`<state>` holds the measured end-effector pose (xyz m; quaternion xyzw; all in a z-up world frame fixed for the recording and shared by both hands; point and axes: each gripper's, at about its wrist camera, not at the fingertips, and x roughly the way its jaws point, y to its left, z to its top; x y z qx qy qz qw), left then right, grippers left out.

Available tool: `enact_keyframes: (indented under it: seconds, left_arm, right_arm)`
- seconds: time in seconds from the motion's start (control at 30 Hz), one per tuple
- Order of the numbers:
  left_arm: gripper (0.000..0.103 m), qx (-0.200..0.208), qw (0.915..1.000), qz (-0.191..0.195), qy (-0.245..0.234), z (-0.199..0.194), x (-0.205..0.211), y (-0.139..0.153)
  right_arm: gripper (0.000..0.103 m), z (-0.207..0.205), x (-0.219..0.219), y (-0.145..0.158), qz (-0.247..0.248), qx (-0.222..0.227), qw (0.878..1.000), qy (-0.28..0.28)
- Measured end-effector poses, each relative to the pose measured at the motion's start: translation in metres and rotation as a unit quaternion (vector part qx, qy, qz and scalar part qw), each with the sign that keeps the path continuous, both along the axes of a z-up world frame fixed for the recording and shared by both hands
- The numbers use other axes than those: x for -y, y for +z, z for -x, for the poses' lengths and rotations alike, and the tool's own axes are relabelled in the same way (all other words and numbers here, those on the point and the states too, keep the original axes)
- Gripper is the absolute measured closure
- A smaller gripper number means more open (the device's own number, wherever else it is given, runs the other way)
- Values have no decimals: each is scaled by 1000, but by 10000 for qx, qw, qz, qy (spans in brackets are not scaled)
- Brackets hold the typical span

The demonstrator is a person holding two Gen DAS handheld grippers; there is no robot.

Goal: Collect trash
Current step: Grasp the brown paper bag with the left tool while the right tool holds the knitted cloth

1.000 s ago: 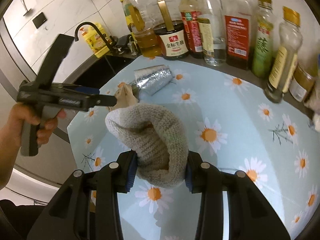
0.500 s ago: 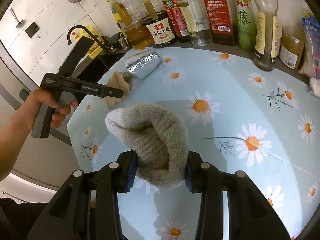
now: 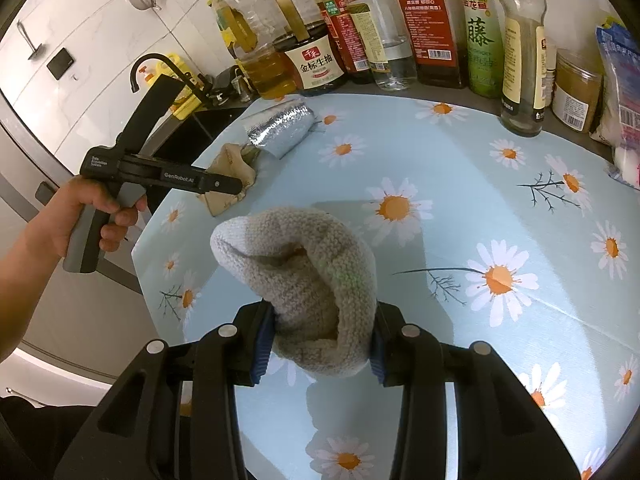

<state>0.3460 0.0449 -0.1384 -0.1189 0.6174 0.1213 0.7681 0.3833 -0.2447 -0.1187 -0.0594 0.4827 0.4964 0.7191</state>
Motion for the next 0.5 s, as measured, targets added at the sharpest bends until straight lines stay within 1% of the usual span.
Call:
enact_keyframes:
  seconds: [0.07,0.13,0.3,0.5]
  left_arm:
    - [42,56,10000,-8,-29,2,-1,3]
    - [46,102,9999,26,-77,5,-1,6]
    - [46,280,9994,27,-193,15,2,16]
    - [47,558,9973,-47,-468,33,6,31]
  right_arm:
    - [63,3,-2,1,12,17,10000,1]
    - [63,6,-4,3,18,38,10000,-14]
    - [63,16,-13,6,67,108,9999,-86]
    - [63,37,-25,14,202,226,9993,-214]
